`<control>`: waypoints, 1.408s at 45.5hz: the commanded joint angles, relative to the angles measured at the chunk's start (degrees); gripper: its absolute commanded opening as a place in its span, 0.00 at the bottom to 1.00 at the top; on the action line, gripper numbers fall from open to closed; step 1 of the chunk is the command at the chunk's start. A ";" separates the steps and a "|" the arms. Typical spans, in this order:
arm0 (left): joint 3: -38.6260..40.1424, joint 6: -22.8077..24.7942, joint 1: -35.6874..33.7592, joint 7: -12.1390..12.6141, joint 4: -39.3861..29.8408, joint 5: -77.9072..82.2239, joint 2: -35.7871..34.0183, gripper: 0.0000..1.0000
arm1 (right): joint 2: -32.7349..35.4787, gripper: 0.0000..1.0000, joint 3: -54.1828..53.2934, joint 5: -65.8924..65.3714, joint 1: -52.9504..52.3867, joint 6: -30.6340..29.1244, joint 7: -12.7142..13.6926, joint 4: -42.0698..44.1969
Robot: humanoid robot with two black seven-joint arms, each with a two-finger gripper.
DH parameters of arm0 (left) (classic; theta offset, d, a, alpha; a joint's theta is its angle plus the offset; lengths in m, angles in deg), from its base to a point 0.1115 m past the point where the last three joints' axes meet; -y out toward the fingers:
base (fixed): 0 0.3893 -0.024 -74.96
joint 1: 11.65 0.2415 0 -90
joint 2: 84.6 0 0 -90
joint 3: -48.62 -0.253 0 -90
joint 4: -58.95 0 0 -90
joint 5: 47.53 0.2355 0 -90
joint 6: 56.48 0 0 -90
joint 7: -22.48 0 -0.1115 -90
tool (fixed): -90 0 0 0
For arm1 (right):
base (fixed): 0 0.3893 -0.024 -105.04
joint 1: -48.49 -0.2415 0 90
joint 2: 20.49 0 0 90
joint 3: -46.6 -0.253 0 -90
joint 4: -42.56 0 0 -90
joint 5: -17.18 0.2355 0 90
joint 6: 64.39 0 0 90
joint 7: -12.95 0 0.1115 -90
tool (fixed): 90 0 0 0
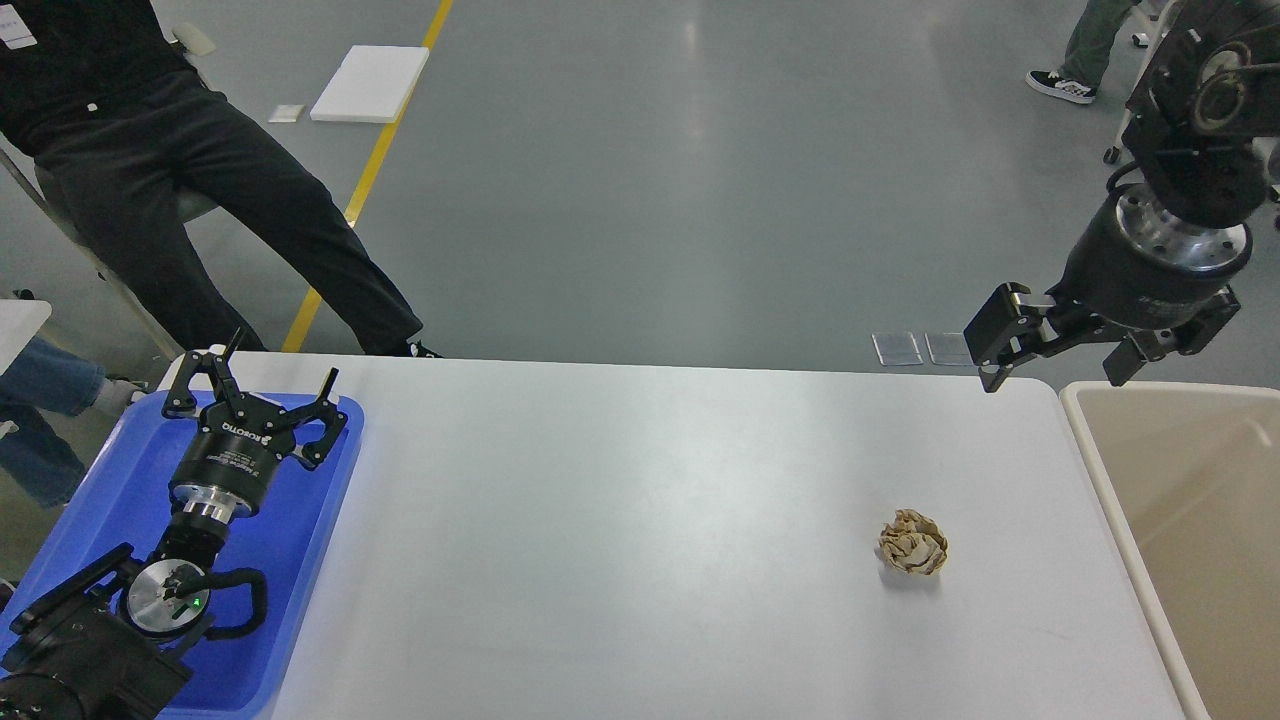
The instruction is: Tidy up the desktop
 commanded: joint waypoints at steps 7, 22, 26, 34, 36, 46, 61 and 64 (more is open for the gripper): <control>-0.09 0.00 0.00 0.08 0.00 0.00 0.00 0.99 | -0.14 1.00 0.03 0.00 -0.19 0.00 0.00 -0.01; 0.00 0.00 0.00 0.08 0.00 0.00 0.00 0.99 | 0.13 1.00 -0.06 0.00 -0.72 0.00 0.00 -0.01; 0.00 0.00 0.00 0.00 0.00 0.00 0.00 0.99 | 0.04 1.00 -0.15 -0.08 -0.72 0.00 0.00 -0.01; 0.00 0.00 0.00 0.00 0.00 0.00 0.00 0.99 | 0.30 1.00 -0.41 0.00 -1.16 0.00 0.00 -0.01; 0.00 0.00 0.00 0.00 0.00 0.00 0.00 0.99 | 0.39 1.00 -0.32 0.00 -1.42 0.00 0.00 -0.01; 0.00 0.00 0.00 0.00 0.00 0.00 -0.09 0.99 | 0.39 1.00 -0.32 0.00 -1.51 0.00 0.00 0.08; 0.00 0.00 0.00 0.00 0.00 0.00 0.00 0.99 | 0.39 1.00 -3.22 0.27 -0.72 0.00 0.00 0.78; 0.00 0.00 0.00 0.00 0.00 0.00 0.00 0.99 | 0.48 1.00 -3.40 0.27 -0.81 0.00 0.00 0.69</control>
